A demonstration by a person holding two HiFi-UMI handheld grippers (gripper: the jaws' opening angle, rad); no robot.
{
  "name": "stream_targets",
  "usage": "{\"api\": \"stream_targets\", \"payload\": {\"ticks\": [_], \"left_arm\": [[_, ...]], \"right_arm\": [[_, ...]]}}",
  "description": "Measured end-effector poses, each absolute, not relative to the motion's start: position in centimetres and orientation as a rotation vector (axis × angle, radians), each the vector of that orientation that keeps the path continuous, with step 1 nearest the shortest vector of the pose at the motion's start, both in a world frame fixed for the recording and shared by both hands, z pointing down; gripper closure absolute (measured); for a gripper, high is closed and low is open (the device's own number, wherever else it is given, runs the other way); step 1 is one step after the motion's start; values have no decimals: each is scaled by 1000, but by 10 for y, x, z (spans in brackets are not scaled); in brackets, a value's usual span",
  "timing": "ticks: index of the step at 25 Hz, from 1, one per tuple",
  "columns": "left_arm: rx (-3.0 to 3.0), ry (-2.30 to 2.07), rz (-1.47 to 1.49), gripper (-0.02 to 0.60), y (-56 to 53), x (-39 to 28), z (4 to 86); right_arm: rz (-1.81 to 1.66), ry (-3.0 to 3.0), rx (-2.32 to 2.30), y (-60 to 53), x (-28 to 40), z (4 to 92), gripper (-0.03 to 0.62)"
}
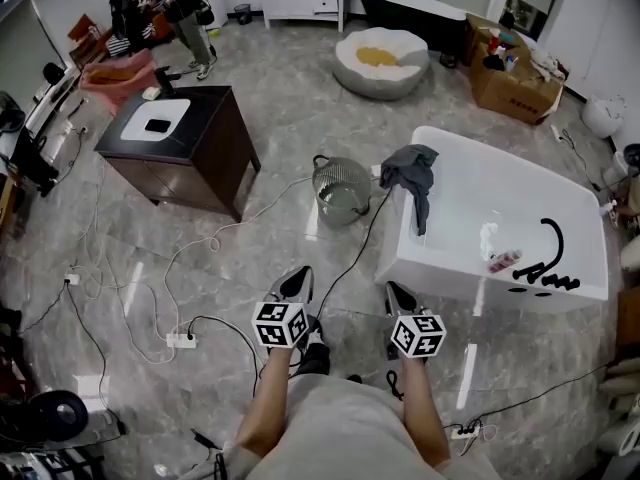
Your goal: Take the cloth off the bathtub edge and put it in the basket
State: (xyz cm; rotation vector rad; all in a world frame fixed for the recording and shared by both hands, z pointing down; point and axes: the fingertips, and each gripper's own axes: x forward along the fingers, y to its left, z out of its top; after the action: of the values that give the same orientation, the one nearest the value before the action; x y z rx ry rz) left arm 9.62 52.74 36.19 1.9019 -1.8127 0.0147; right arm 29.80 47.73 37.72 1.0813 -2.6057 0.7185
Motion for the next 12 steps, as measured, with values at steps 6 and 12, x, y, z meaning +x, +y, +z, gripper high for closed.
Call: {"api": "stream_targets", "payload": {"ticks": [6,12], "left_arm": [[1909,-1780,14,523,481,53,368],[1915,-1750,12,523,435,10,374]], "right_arm": [[704,-2565,1122,437,256,386,592],[696,-2544,1148,401,217,390,592]]}}
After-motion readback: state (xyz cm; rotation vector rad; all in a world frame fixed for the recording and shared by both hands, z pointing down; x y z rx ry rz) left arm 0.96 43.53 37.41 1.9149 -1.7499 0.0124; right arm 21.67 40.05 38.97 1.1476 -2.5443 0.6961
